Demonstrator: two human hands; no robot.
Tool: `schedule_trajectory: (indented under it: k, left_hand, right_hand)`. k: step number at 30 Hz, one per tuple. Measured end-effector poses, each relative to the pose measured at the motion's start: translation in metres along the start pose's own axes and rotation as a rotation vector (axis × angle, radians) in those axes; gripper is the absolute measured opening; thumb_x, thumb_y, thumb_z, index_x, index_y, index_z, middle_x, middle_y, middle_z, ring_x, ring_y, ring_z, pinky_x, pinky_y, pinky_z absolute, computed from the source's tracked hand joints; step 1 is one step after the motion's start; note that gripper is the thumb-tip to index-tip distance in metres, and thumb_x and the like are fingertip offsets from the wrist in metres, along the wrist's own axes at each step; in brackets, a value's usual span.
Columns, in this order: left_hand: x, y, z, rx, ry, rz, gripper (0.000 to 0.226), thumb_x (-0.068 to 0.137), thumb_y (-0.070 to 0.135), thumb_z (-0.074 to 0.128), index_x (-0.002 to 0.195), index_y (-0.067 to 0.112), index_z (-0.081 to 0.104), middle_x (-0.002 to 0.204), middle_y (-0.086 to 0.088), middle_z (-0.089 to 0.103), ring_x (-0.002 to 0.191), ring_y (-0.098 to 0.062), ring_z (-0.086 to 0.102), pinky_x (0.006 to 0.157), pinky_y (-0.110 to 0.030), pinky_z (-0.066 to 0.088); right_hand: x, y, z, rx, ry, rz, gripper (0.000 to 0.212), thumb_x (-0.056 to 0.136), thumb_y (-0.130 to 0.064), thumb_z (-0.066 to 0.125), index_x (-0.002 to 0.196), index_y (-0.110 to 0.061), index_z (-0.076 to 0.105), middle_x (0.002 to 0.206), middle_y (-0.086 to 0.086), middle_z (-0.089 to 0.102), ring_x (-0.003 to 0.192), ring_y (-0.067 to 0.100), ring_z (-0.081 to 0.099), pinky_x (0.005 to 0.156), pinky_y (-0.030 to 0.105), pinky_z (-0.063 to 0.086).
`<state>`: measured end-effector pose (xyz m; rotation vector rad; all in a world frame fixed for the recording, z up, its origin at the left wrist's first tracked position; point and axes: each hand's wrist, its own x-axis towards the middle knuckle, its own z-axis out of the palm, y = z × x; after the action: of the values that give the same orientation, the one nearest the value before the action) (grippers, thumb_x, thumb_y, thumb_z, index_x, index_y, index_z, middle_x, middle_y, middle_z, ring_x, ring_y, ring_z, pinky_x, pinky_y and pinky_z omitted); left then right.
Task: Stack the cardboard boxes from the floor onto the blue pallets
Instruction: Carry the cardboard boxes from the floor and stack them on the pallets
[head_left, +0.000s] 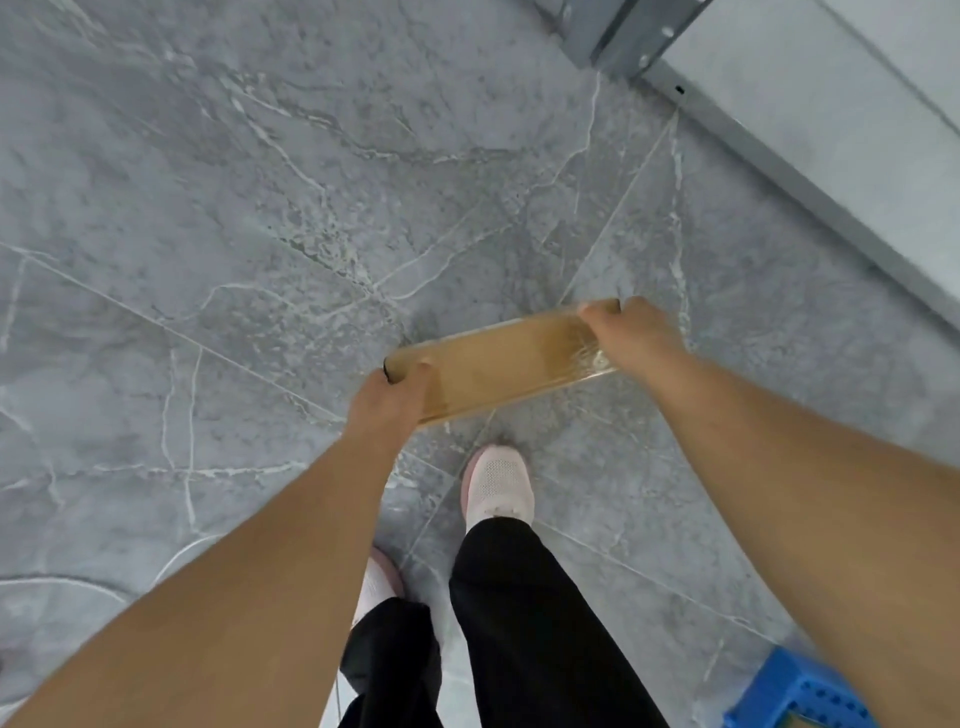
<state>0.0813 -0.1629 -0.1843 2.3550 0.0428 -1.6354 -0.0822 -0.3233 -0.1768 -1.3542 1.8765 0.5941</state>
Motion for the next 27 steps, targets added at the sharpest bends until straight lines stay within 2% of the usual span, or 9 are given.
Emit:
schedule_trajectory:
  k: [6, 9, 11, 15, 20, 24, 27]
  left_hand:
    - [-0.01, 0.001, -0.003, -0.058, 0.034, -0.004, 0.068, 0.086, 0.053, 0.049, 0.137, 0.009, 0.039, 0.133, -0.012, 0.048, 0.118, -0.031, 0.048, 0.102, -0.047, 0.041]
    - [-0.042, 0.01, -0.013, -0.052, 0.057, 0.023, 0.064, 0.088, 0.054, 0.045, 0.135, 0.01, 0.04, 0.13, -0.011, 0.049, 0.113, -0.03, 0.05, 0.1, -0.047, 0.041]
    - [-0.073, 0.02, -0.022, -0.008, 0.063, 0.067, 0.061, 0.089, 0.053, 0.041, 0.133, 0.011, 0.041, 0.123, -0.01, 0.05, 0.107, -0.028, 0.05, 0.098, -0.046, 0.042]
    - [-0.146, 0.038, -0.047, 0.085, 0.096, 0.17, 0.058, 0.091, 0.052, 0.039, 0.127, 0.009, 0.046, 0.103, -0.005, 0.047, 0.092, -0.024, 0.046, 0.083, -0.038, 0.039]
    - [-0.243, 0.044, -0.077, 0.15, 0.058, 0.309, 0.061, 0.09, 0.053, 0.042, 0.128, 0.006, 0.046, 0.121, -0.013, 0.054, 0.101, -0.027, 0.049, 0.083, -0.035, 0.035]
    - [-0.326, 0.042, -0.094, 0.237, -0.012, 0.404, 0.066, 0.089, 0.054, 0.045, 0.135, 0.007, 0.041, 0.132, -0.015, 0.05, 0.116, -0.031, 0.049, 0.092, -0.039, 0.037]
    - [-0.39, 0.035, -0.1, 0.314, -0.068, 0.49, 0.065, 0.089, 0.052, 0.047, 0.139, 0.011, 0.037, 0.137, -0.013, 0.046, 0.12, -0.03, 0.046, 0.093, -0.038, 0.036]
  right_hand:
    - [-0.015, 0.015, -0.001, 0.168, -0.034, 0.002, 0.068, 0.087, -0.047, 0.053, 0.136, -0.003, 0.04, 0.135, 0.016, 0.048, 0.12, 0.033, 0.049, 0.091, 0.032, 0.038]
    - [-0.047, 0.023, -0.021, 0.225, -0.001, 0.037, 0.065, 0.086, -0.047, 0.052, 0.135, -0.006, 0.041, 0.133, 0.016, 0.05, 0.12, 0.034, 0.049, 0.097, 0.038, 0.039]
    - [-0.076, 0.03, -0.039, 0.269, 0.027, 0.057, 0.062, 0.087, -0.046, 0.052, 0.133, -0.006, 0.044, 0.131, 0.016, 0.052, 0.119, 0.034, 0.05, 0.095, 0.038, 0.039]
    - [-0.146, 0.048, -0.076, 0.347, 0.074, 0.094, 0.061, 0.088, -0.046, 0.052, 0.131, -0.003, 0.047, 0.126, 0.016, 0.055, 0.114, 0.035, 0.053, 0.088, 0.035, 0.041]
    - [-0.249, 0.077, -0.119, 0.483, 0.129, 0.107, 0.049, 0.091, -0.043, 0.05, 0.119, -0.003, 0.053, 0.117, 0.014, 0.06, 0.099, 0.03, 0.056, 0.075, 0.03, 0.036]
    - [-0.339, 0.114, -0.146, 0.584, 0.176, 0.152, 0.051, 0.092, -0.046, 0.048, 0.122, -0.006, 0.051, 0.117, 0.011, 0.059, 0.104, 0.028, 0.056, 0.075, 0.029, 0.035]
    - [-0.409, 0.15, -0.157, 0.69, 0.231, 0.2, 0.041, 0.089, -0.044, 0.051, 0.112, -0.011, 0.055, 0.107, 0.006, 0.061, 0.084, 0.019, 0.056, 0.066, 0.029, 0.039]
